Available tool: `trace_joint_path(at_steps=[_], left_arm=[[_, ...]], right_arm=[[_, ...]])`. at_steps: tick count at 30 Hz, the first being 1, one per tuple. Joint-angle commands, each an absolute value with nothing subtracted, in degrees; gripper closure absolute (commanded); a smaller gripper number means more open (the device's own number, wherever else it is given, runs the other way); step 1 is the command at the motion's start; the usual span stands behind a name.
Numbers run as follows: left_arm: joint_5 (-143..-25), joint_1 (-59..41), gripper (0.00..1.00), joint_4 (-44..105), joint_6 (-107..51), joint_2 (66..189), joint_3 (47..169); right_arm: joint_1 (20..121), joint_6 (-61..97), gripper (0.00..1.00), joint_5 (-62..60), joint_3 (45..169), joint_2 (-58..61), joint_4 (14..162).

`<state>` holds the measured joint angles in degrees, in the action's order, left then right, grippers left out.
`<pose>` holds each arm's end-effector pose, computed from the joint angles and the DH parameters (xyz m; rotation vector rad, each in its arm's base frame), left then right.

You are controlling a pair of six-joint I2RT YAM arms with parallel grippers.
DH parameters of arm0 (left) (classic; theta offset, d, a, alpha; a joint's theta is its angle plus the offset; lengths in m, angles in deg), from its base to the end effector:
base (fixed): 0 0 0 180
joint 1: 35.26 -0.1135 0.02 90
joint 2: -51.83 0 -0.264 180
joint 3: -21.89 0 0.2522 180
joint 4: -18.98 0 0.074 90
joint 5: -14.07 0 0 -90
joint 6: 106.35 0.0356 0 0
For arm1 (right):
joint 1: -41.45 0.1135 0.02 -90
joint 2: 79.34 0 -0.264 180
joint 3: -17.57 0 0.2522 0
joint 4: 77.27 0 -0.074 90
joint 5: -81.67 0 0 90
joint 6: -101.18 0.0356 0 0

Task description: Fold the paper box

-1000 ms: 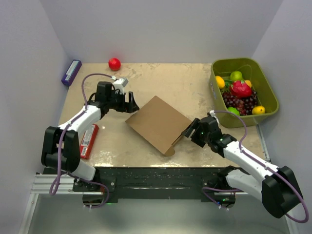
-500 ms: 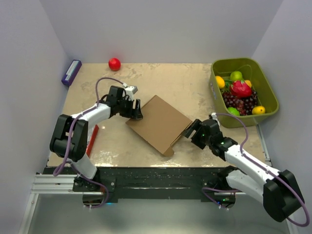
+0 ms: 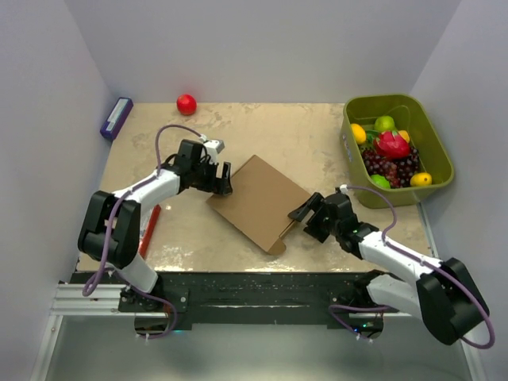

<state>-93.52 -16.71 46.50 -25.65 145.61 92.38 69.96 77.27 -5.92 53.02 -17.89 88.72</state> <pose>0.3163 -0.1175 0.1936 0.3371 2.4683 -0.5866 0.1789 0.0989 0.1644 0.7629 2.3166 0.8704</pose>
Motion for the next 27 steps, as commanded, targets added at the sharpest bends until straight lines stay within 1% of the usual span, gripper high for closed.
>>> trace_joint_path(at_steps=[1,3,7,8,9,10,12,13,14,15,16,19,23,27], left_arm=[[-91.6,-16.4,0.06,47.1,-24.2,141.4,92.2],[-91.2,-16.5,0.05,46.9,-24.2,140.7,92.2],[-91.5,-18.1,0.02,45.7,-25.2,137.4,91.3],[-92.9,-19.6,0.02,45.1,-25.8,136.8,90.4],[-93.9,-20.4,0.01,44.1,-26.2,136.1,89.9],[-95.1,-21.4,0.01,43.5,-27.5,135.0,89.4],[-98.7,-23.9,0.00,41.1,-28.7,133.7,87.7],[-99.8,-24.8,0.01,40.4,-29.7,132.7,87.2],[-102.1,-26.1,0.00,39.7,-30.2,132.3,86.1],[-103.1,-26.6,0.01,38.7,-30.6,132.1,85.7],[-103.9,-26.9,0.00,38.6,-31.0,132.0,85.6],[-105.5,-27.7,0.01,38.7,-31.3,132.3,85.4],[-107.6,-27.9,0.00,38.4,-31.6,133.0,85.2],[-111.0,-27.9,0.00,37.9,-32.1,134.6,85.0]], right_arm=[[70.1,80.1,0.20,-3.8,50.9,-15.0,100.3],[70.2,81.0,0.23,-2.5,49.7,-13.1,102.8],[70.1,81.8,0.37,-1.7,47.6,-10.5,107.0],[70.2,82.2,0.45,-1.7,46.5,-10.3,107.5],[70.2,82.9,0.49,-1.7,45.8,-10.2,108.0],[70.1,83.2,0.57,-1.7,45.2,-10.3,108.8],[70.1,84.2,0.63,-1.9,43.2,-10.9,109.5],[70.0,84.4,0.68,-2.1,42.7,-11.1,109.8],[70.0,84.4,0.71,-2.4,41.9,-11.4,109.7],[70.0,84.4,0.73,-2.4,41.6,-11.7,109.5],[69.8,84.4,0.78,-2.9,41.3,-12.1,109.1],[69.8,84.5,0.87,-3.2,40.2,-12.6,108.6],[69.7,84.1,0.91,-3.6,39.2,-13.6,107.1],[69.7,84.4,0.92,-4.1,38.1,-14.6,106.3]])
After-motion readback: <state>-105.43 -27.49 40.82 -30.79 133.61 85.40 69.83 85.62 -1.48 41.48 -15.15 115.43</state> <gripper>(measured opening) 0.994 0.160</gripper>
